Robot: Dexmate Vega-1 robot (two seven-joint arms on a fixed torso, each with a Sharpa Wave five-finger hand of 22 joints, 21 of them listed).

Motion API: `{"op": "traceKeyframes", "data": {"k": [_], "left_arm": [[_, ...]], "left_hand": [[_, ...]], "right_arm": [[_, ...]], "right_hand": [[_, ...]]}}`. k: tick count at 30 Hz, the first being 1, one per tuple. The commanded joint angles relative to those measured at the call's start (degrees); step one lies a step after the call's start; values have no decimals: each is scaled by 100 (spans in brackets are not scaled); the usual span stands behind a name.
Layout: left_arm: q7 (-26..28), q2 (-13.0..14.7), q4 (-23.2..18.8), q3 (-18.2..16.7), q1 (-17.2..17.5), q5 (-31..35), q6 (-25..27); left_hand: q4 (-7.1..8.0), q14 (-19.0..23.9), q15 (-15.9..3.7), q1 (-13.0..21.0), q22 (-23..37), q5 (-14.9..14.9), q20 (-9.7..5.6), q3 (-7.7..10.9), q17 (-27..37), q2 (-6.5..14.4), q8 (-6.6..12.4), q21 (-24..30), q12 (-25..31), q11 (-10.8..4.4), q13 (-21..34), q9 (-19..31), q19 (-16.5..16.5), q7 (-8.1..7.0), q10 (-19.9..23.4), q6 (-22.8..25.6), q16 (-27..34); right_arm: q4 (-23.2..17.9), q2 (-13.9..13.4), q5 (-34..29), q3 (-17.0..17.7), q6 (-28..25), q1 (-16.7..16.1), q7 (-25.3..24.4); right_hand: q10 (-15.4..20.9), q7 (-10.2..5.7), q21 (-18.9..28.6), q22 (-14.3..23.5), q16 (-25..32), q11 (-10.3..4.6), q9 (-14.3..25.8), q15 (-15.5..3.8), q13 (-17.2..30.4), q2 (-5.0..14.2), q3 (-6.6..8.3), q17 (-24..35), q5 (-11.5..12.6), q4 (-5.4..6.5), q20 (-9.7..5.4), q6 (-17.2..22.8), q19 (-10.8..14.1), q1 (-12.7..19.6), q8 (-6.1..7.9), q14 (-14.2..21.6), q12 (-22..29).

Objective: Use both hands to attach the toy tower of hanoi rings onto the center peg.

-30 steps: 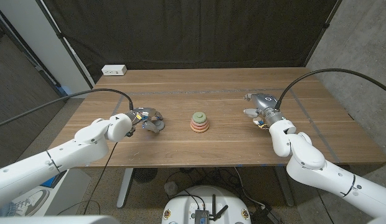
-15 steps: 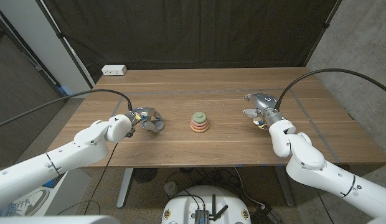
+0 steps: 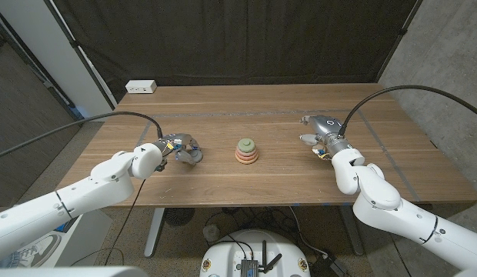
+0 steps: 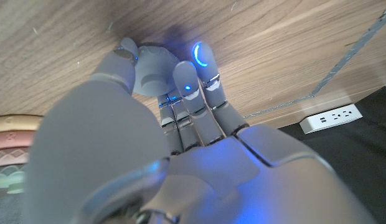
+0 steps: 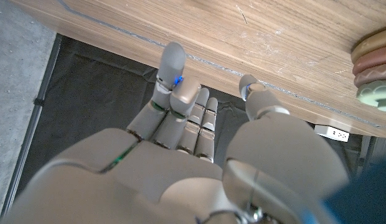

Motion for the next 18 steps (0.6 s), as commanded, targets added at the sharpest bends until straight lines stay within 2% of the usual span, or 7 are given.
{"op": "traceKeyframes", "data": {"k": [1, 18], "left_arm": [[20, 123, -242, -108, 5, -25, 152], [-144, 281, -484, -304, -41, -296, 195]], "left_hand": [[2, 47, -284, 38, 20, 37, -749, 57, 77, 48, 50, 42, 53, -385, 262, 60, 62, -10, 573, 73, 41], [17, 3, -286, 30, 17, 29, -749, 57, 196, 68, 60, 29, 42, -391, 420, 202, 55, -12, 641, 109, -43]], "right_arm": [[-4, 36, -30, -1, -37, 19, -20], [-6, 64, -55, -23, -69, 41, -7]], "right_hand": [[44, -15, 27, 13, -7, 5, 15, -277, 24, 19, 5, 17, -7, 10, -471, 47, -20, 40, 8, 5, 5], [81, 4, 31, 15, 10, 14, 15, -277, 31, 25, 4, 29, -4, 8, -471, 82, -15, 33, 16, 17, 11]]}}
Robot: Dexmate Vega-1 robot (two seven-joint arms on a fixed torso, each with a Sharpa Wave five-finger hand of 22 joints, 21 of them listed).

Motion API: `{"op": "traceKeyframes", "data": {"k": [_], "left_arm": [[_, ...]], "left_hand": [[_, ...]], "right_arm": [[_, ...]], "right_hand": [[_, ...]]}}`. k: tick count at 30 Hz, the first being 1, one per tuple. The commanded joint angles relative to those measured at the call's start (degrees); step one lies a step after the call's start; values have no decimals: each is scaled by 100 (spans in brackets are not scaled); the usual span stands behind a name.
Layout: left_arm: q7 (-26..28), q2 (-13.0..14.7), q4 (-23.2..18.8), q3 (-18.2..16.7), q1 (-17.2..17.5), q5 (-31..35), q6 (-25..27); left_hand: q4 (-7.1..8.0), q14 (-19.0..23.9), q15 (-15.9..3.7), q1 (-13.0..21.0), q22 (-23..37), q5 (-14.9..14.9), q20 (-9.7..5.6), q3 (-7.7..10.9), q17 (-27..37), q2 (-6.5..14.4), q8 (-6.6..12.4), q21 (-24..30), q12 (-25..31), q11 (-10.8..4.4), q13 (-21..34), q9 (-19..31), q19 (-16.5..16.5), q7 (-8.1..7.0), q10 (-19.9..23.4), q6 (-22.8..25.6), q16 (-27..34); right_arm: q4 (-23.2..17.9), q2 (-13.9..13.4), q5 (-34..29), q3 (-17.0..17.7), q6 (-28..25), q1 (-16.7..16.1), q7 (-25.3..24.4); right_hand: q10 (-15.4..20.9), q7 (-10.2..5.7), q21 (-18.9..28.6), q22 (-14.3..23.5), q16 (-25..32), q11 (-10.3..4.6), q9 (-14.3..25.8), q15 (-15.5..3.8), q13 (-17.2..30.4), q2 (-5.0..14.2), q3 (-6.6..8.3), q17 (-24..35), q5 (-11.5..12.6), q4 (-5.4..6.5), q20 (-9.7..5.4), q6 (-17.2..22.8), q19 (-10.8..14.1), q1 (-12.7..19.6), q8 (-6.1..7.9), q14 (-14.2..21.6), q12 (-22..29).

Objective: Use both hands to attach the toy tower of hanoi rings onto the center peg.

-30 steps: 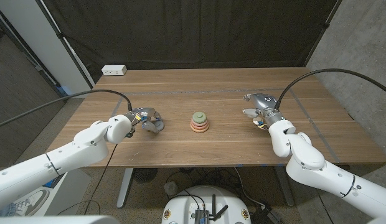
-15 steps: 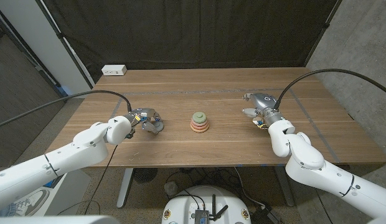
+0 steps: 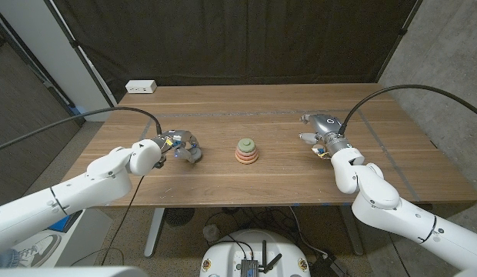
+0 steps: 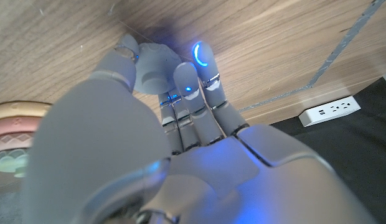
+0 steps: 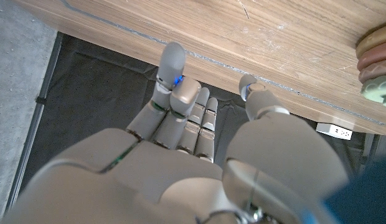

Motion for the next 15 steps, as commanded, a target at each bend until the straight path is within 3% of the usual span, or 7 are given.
{"op": "traceKeyframes", "data": {"k": [1, 15], "left_arm": [[-125, 130, -198, -151, -28, -200, 48], [-368, 412, -547, -356, -82, -421, 200]], "left_hand": [[2, 27, -286, 2, 17, 22, -748, 40, 61, 52, 22, 31, 44, -487, 399, 43, 58, -28, 550, 54, 3], [1, 20, -286, -14, 12, 18, -748, 24, 110, 46, 5, 22, 35, -524, 540, 131, 54, -42, 636, 113, -54]], "right_arm": [[-9, 23, -29, -15, -42, 16, 18], [-15, 27, -21, -12, -46, 15, 12]], "right_hand": [[59, 22, 30, 14, 12, -8, 15, -277, 30, 26, 4, 14, -3, 8, -471, 66, -16, 32, 17, 18, 9], [66, 24, 32, 15, 20, -18, 15, -276, 37, 31, 5, 14, 0, 7, -471, 81, -13, 26, 17, 19, 4]]}}
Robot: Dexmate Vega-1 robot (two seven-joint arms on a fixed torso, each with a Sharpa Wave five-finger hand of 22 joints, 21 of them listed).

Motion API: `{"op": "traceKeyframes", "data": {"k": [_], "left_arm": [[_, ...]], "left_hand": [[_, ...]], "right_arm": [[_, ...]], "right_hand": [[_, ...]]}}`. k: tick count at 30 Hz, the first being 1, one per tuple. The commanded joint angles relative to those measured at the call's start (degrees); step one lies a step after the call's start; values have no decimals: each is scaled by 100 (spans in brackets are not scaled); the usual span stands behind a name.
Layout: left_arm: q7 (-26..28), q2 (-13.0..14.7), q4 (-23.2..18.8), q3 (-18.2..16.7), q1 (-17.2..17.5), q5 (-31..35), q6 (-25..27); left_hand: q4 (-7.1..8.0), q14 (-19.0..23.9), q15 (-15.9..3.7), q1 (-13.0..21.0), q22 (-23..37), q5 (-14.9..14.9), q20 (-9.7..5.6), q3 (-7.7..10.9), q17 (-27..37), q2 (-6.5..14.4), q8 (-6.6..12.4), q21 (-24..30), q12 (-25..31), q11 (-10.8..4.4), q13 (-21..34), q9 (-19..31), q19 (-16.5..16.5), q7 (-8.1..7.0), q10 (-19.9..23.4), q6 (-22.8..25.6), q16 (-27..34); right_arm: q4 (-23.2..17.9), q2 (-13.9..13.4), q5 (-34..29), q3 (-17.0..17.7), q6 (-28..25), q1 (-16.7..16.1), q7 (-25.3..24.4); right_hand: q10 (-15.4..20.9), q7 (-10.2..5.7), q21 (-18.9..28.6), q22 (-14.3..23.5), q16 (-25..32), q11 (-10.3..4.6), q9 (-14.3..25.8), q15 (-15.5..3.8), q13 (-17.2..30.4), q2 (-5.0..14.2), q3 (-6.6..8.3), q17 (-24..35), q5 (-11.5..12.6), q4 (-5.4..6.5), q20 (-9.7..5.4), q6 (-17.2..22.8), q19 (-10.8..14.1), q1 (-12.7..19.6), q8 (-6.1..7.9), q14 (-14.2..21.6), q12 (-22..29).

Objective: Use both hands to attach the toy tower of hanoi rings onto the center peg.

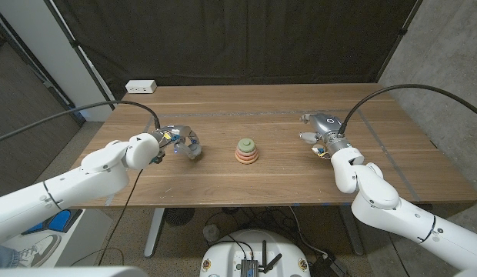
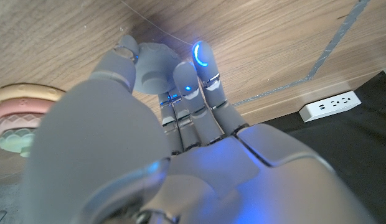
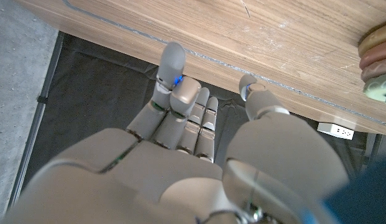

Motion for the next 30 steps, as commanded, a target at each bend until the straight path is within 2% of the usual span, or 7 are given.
{"op": "traceKeyframes", "data": {"k": [1, 9, 23, 30], "left_arm": [[-185, 232, -295, -176, -38, -186, 128], [-278, 374, -529, -220, -75, -120, 314], [-234, 568, -776, -514, -12, -411, 348], [-254, 572, -804, -483, -87, -400, 325]], "left_hand": [[1, 17, -286, 1, 12, 20, -749, 25, 29, 32, 11, 21, 14, -555, 544, 23, 52, 7, 602, 70, 6], [-1, 7, -286, -3, 11, 21, -750, 18, 28, 23, 13, 20, 21, -574, 581, 44, 53, -15, 659, 107, -17], [-6, 3, -287, -3, 9, 23, -752, 9, 25, 8, 16, 21, 23, -576, 619, 52, 61, -10, 704, 168, -34], [-9, 3, -287, 3, 9, 27, -753, 5, 24, 0, -1, 20, 15, -578, 654, 62, 65, -12, 731, 176, -48]], "right_arm": [[-8, 16, 1, -2, -18, 2, 7], [-10, 15, 12, -1, -11, 1, 1], [-18, 2, 28, 2, -25, -7, 1], [-22, -3, 43, 15, -28, -13, -11]], "right_hand": [[46, -8, 34, 17, 21, 10, 15, -276, 10, 31, 5, 16, 0, 7, -471, 51, -11, 26, 17, 20, 4], [54, -5, 34, 16, 34, 9, 15, -276, 11, 35, 6, 24, 3, 7, -471, 53, -11, 23, 14, 29, 2], [49, -3, 31, 15, 40, -3, 15, -276, 14, 39, 8, 23, 9, 7, -471, 66, -14, 15, 13, 27, -7], [63, -5, 27, 11, 41, 3, 15, -276, 13, 43, 10, 21, 13, 8, -471, 73, -18, 10, 12, 23, -6]]}}
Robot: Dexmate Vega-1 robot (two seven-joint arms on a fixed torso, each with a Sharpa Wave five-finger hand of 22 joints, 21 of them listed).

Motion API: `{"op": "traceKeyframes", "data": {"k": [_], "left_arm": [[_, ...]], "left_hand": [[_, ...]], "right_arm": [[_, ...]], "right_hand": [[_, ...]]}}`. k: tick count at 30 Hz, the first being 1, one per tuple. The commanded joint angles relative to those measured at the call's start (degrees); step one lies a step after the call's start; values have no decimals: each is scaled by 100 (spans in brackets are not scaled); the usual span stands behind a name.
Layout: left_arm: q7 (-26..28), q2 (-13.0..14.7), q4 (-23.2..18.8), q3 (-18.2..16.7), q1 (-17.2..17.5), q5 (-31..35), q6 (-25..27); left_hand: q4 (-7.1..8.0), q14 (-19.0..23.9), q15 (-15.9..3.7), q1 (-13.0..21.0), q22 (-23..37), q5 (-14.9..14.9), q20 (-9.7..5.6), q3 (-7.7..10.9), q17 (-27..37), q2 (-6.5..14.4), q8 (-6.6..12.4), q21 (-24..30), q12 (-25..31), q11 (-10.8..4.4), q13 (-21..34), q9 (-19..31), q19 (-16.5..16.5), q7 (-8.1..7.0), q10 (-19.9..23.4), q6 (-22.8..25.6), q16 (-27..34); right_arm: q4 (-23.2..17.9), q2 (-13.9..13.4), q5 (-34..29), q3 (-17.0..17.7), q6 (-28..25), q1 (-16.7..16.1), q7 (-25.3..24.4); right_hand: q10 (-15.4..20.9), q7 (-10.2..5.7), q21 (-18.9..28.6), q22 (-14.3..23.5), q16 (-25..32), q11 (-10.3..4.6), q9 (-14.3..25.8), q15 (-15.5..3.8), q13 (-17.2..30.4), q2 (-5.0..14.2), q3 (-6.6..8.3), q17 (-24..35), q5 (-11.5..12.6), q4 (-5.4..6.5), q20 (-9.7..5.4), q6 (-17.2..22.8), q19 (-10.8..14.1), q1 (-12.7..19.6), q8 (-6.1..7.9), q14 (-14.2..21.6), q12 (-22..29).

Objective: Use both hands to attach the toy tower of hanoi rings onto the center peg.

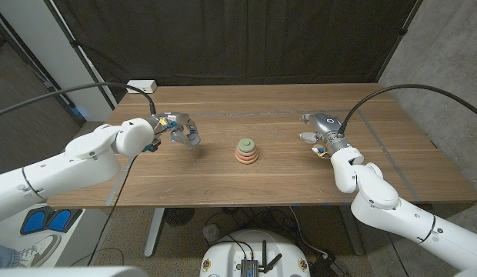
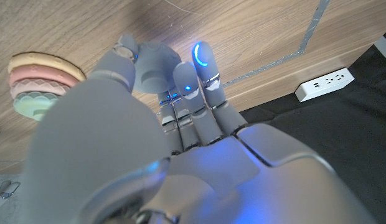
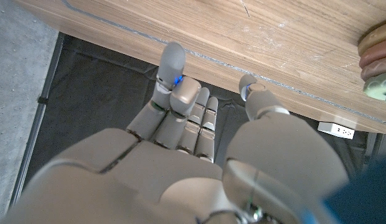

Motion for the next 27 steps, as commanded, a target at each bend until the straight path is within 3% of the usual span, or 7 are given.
{"op": "traceKeyframes", "data": {"k": [1, 27], "left_arm": [[10, 111, -165, -109, -44, -84, -8], [-61, -298, 38, 206, -413, 262, -536]], "left_hand": [[-7, 3, -287, 3, 9, 25, -752, 5, 25, 4, -5, 21, 28, -613, 656, 22, 66, -16, 666, 55, -27], [-3, 10, -288, 18, 14, 32, -754, -10, 1, 12, -47, 23, -44, -609, 704, 64, 57, -23, 719, 99, -65]], "right_arm": [[-11, -17, 38, 22, -9, -15, -16], [-62, -47, 96, 72, -75, -79, -116]], "right_hand": [[61, 14, 21, 4, 11, 8, 16, -277, 17, 45, 9, -7, 14, 8, -471, 56, -23, 9, 12, -6, -8], [152, 3, 49, 25, 70, -13, 15, -277, 6, 60, 2, 29, 22, 11, -470, 147, 17, -9, 35, 70, 1]]}}
